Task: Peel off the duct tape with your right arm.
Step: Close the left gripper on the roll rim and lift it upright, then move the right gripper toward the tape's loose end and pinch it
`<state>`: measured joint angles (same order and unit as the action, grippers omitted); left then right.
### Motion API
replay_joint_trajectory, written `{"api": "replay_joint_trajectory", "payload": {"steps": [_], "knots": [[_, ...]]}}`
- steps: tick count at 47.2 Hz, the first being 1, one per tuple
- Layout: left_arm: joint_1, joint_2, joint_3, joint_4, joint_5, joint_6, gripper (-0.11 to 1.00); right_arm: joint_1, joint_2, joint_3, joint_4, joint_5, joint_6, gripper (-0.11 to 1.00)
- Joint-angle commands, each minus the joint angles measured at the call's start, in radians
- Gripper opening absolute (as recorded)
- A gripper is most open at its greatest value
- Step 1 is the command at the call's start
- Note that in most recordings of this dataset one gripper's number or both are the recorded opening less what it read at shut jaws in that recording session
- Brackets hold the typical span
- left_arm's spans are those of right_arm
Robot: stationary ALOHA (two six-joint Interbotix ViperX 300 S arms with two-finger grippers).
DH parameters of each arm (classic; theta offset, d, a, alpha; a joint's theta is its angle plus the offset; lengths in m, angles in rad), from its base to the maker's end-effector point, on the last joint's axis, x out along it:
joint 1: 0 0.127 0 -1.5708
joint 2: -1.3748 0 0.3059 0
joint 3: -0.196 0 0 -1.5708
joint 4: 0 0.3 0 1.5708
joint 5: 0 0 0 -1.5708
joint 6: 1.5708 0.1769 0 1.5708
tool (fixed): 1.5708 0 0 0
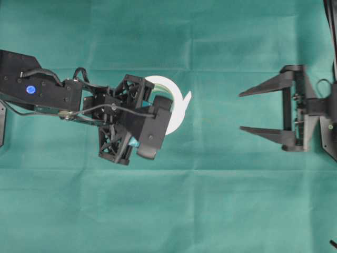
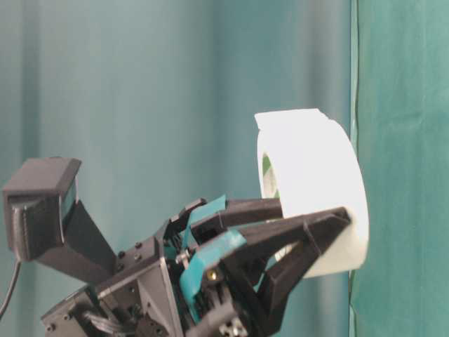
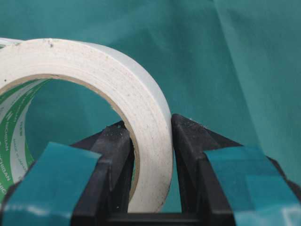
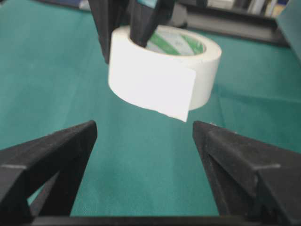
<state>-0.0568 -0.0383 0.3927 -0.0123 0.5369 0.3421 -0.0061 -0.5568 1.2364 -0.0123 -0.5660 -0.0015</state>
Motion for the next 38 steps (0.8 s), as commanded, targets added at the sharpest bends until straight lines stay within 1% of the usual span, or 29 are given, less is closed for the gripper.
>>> {"api": "replay_joint_trajectory", "payload": {"steps": [1, 9, 12, 18, 29, 38], "knots": [[-0.012, -0.029, -0.032, 0.002, 0.0, 0.026, 0.21, -0.011, 0.06, -0.064, 0.002, -0.012, -0.002, 0.75], [-0.025, -0.028, -0.029, 0.002, 0.002, 0.078, 0.21, -0.032, 0.17, -0.129, 0.0, -0.012, -0.003, 0.75], [-0.026, -0.028, -0.026, 0.002, 0.002, 0.087, 0.21, -0.037, 0.199, -0.149, 0.0, -0.014, -0.005, 0.75], [-0.028, -0.029, -0.023, 0.002, 0.002, 0.094, 0.21, -0.038, 0.25, -0.184, -0.005, -0.021, -0.008, 0.75], [-0.028, -0.029, -0.015, 0.002, 0.002, 0.094, 0.21, -0.037, 0.314, -0.232, -0.037, -0.046, 0.002, 0.75], [-0.028, -0.029, -0.014, 0.002, 0.0, 0.094, 0.21, -0.038, 0.356, -0.264, -0.037, -0.049, 0.002, 0.75]]}}
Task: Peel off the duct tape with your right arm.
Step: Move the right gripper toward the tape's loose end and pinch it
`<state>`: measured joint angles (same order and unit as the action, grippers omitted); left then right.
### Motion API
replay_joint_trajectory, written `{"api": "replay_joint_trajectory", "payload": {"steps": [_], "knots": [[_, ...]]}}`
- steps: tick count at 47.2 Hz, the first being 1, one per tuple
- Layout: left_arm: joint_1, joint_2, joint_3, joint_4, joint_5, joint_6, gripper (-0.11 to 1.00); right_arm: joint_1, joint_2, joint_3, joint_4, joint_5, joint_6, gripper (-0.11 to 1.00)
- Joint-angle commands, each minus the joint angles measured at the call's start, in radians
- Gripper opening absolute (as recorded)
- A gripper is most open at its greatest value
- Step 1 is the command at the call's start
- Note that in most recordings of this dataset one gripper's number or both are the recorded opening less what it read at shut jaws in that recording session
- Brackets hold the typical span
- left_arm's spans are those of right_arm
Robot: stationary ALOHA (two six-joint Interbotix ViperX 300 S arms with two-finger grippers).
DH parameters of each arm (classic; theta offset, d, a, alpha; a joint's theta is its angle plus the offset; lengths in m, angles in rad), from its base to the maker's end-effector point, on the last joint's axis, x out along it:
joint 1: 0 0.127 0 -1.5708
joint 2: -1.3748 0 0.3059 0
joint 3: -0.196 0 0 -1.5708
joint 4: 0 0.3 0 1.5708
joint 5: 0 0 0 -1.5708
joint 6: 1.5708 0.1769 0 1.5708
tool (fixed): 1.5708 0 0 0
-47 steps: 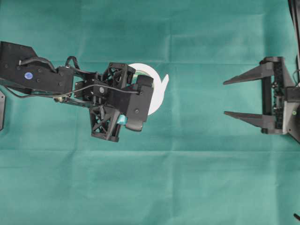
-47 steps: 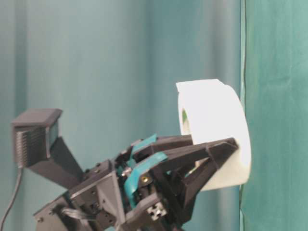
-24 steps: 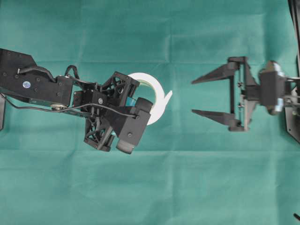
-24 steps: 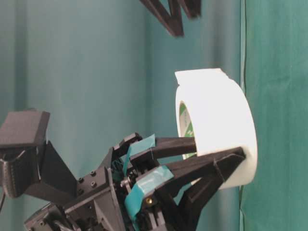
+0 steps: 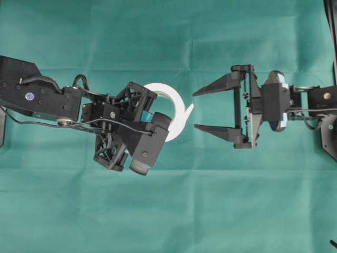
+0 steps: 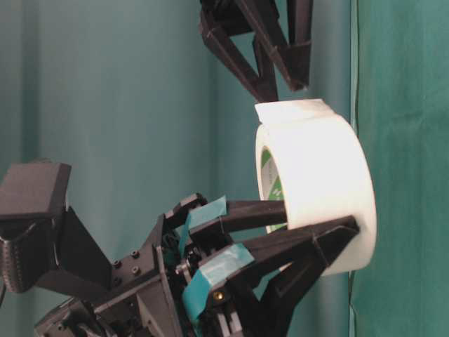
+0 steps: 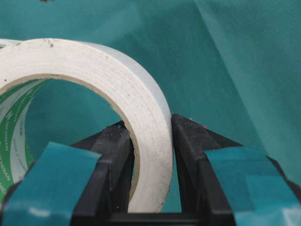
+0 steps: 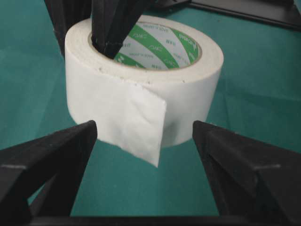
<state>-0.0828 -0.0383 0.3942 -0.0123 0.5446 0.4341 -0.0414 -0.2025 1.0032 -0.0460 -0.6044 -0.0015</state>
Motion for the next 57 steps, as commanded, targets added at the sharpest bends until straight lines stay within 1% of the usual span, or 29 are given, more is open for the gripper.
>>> {"api": "replay_joint_trajectory", "payload": {"steps": [1, 17, 23, 26, 28, 33, 36, 38, 42, 57], "knots": [[-0.002, -0.029, -0.015, 0.002, -0.008, 0.002, 0.21, -0.003, 0.008, -0.035, -0.003, -0.011, 0.003, 0.75], [-0.002, -0.028, -0.012, 0.002, -0.008, 0.0, 0.21, 0.012, 0.049, -0.057, -0.003, -0.011, 0.006, 0.75], [-0.002, -0.028, -0.011, 0.002, -0.006, 0.0, 0.21, 0.028, 0.051, -0.057, -0.003, -0.011, 0.006, 0.72], [-0.002, -0.028, -0.012, 0.002, -0.006, -0.002, 0.21, 0.034, 0.052, -0.058, -0.003, -0.011, 0.006, 0.66], [-0.002, -0.028, -0.011, 0.002, -0.008, -0.002, 0.21, 0.037, 0.051, -0.058, -0.003, -0.011, 0.006, 0.57], [-0.002, -0.028, -0.008, 0.002, -0.008, -0.003, 0.21, 0.041, 0.051, -0.057, -0.003, -0.011, 0.006, 0.28], [-0.002, -0.028, -0.005, 0.002, -0.006, -0.005, 0.21, 0.041, 0.051, -0.055, -0.003, -0.011, 0.008, 0.15], [-0.002, -0.029, -0.005, 0.002, -0.008, -0.005, 0.21, 0.041, 0.051, -0.055, -0.003, -0.011, 0.006, 0.1], [-0.002, -0.029, -0.002, 0.002, -0.006, -0.005, 0.21, 0.041, 0.051, -0.055, -0.003, -0.011, 0.008, 0.04], [-0.002, -0.032, 0.009, 0.0, -0.006, -0.006, 0.21, 0.063, 0.04, -0.043, -0.003, -0.011, 0.044, 0.02]]}}
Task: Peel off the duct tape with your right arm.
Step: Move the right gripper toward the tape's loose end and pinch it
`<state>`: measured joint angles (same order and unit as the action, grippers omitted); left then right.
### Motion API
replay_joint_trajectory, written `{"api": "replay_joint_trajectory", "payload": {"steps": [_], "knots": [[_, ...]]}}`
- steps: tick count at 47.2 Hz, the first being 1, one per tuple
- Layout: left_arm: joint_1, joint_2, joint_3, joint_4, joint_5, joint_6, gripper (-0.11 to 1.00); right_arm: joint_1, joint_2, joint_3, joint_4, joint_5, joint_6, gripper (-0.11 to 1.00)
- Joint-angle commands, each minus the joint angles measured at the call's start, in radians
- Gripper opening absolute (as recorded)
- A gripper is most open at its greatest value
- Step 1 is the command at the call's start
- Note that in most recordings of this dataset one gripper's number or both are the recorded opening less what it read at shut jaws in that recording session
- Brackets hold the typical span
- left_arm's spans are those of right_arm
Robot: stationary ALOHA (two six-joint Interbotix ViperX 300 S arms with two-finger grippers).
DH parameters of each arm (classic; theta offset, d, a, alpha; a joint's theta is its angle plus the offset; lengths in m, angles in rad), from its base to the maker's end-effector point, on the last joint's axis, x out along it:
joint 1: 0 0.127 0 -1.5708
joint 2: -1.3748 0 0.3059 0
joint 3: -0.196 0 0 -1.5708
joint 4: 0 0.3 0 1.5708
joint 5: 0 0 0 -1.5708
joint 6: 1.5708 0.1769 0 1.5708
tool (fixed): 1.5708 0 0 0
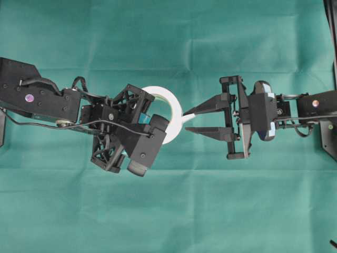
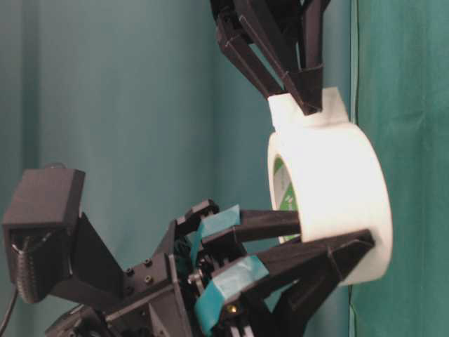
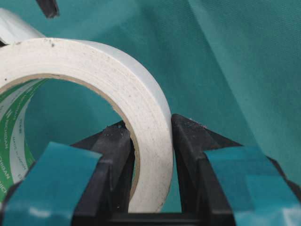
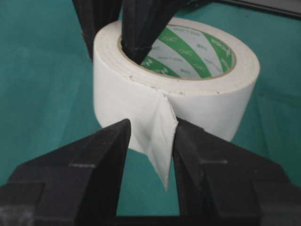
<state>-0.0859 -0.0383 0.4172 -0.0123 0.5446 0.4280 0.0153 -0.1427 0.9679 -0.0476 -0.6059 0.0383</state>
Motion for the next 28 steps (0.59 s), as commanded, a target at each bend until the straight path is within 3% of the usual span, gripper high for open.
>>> {"api": "replay_joint_trajectory", "payload": {"steps": [1, 28], "knots": [[0.002, -0.032, -0.014, 0.002, -0.008, 0.0, 0.21, 0.006, -0.02, -0.008, -0.002, -0.009, 0.006, 0.02], [0.002, -0.034, -0.015, 0.002, -0.011, 0.0, 0.21, 0.005, 0.011, -0.015, -0.002, -0.009, 0.008, 0.01]]}}
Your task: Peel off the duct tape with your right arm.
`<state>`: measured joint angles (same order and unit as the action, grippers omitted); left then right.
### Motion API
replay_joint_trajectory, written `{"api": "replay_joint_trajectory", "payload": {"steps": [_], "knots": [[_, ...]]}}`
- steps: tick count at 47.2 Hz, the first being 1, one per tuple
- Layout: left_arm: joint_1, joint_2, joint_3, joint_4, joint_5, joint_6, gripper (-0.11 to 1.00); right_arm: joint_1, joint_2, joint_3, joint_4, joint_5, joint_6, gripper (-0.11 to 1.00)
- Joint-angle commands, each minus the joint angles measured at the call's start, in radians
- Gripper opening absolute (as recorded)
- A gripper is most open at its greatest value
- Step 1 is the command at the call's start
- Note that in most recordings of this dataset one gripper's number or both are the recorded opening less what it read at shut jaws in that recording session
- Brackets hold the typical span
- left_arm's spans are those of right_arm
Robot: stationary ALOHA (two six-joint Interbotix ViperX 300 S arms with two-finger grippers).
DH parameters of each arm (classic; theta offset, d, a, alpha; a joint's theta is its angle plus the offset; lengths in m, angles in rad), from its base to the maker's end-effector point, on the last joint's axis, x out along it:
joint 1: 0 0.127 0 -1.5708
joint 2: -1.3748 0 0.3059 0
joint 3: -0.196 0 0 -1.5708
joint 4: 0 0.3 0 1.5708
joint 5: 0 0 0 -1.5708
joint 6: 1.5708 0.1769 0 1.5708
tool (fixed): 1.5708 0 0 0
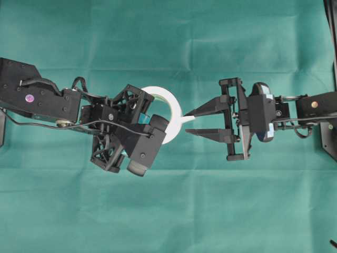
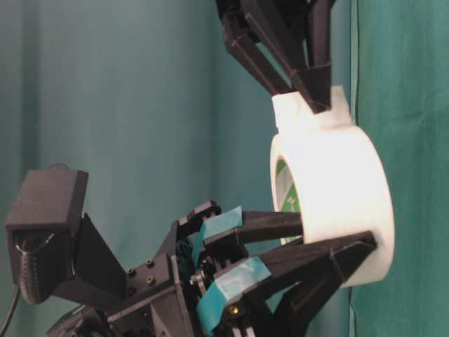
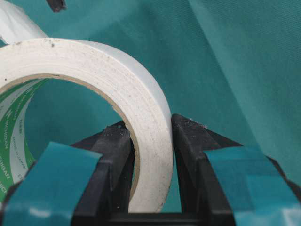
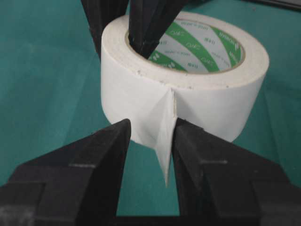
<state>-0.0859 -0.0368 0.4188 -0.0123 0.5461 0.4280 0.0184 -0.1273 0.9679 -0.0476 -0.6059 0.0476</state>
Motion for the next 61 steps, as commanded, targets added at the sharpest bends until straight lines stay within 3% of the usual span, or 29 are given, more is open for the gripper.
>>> {"api": "replay_joint_trajectory", "payload": {"steps": [1, 20, 40, 61], "knots": [[0.002, -0.034, -0.017, 0.002, -0.012, 0.0, 0.21, -0.002, -0.003, -0.014, -0.002, -0.009, -0.003, 0.01], [0.002, -0.031, -0.018, 0.002, -0.014, 0.0, 0.21, -0.009, -0.005, -0.015, -0.002, -0.009, -0.006, -0.07], [0.023, -0.029, -0.008, 0.002, -0.014, -0.006, 0.21, -0.002, -0.005, -0.015, -0.002, -0.009, -0.006, -0.08], [0.121, -0.026, 0.023, 0.0, -0.012, -0.1, 0.21, 0.058, -0.005, -0.017, -0.003, -0.018, -0.005, -0.08]]}}
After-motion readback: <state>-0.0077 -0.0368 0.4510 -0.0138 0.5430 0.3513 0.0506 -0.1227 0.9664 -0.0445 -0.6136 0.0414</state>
